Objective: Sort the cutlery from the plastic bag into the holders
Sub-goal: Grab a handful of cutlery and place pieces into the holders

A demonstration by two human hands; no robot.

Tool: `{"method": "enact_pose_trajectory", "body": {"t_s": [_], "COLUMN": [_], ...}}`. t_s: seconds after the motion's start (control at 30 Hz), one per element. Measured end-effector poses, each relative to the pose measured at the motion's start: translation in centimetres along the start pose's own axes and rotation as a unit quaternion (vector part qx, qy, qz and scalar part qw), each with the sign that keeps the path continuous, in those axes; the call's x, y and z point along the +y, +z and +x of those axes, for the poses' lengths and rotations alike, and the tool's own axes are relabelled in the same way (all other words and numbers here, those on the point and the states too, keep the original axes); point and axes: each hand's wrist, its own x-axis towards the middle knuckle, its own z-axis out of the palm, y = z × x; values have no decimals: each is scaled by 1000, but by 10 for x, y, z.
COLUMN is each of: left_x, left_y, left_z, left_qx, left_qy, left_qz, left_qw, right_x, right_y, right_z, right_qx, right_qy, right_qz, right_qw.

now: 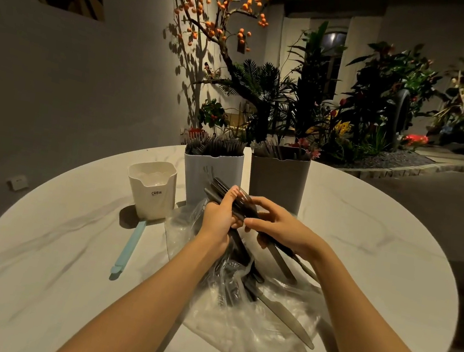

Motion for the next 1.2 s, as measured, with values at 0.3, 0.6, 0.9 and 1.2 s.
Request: {"method": "enact_pose_trajectory", "body": {"t_s": [0.3,0.6,0.9,1.2], "left_x": [-2,6,9,10], "left_y": [0,-15,-22,-18], "left_z": [1,11,19,15], "left_qx": [45,107,148,117], "left_qy": [20,9,12,26], "left_qz": [5,-46,-63,-61], "left_qw": [999,993,987,991], "right_x": [2,7,8,9], "right_y": [5,-5,-8,-8], "right_z": [1,2,4,3], "right_qx": [60,58,137,161], "right_qy": [-47,45,56,122], "right_qz": [-11,-55,-37,18], "right_qw": [997,996,988,979]}}
